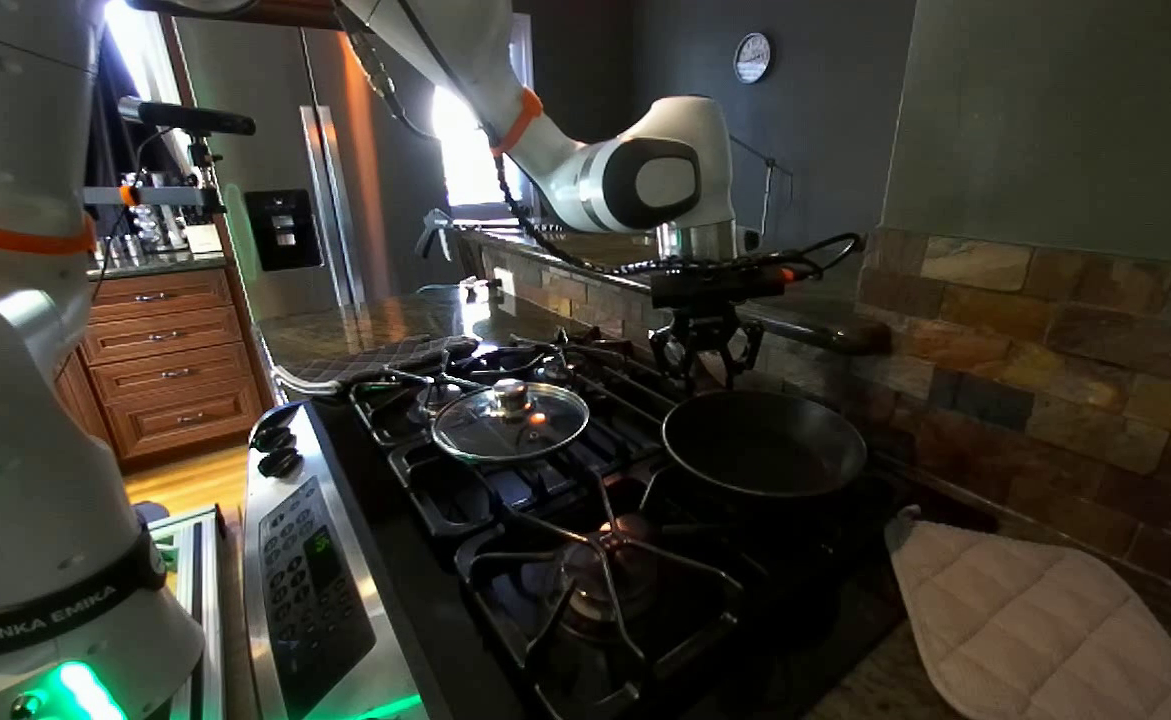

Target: Move the pan downwards and put the lid on it

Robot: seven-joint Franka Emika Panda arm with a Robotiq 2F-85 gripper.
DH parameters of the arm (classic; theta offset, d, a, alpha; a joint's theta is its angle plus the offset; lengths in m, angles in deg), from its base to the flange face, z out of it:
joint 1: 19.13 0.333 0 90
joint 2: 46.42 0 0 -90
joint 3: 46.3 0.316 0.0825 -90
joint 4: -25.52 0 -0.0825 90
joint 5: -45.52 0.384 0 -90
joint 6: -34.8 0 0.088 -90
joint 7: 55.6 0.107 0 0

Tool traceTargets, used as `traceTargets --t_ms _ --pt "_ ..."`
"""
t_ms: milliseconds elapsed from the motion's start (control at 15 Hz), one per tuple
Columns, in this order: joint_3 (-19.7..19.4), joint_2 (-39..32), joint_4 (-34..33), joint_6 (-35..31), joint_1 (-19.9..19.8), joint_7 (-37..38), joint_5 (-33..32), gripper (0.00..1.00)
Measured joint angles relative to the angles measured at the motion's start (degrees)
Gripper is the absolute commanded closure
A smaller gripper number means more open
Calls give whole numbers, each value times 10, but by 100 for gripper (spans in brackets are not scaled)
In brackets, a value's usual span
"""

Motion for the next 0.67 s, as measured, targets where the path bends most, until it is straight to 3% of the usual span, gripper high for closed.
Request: traceTargets --t_ms 667 --pt "-5 21 22 18 0 139 -32 78"
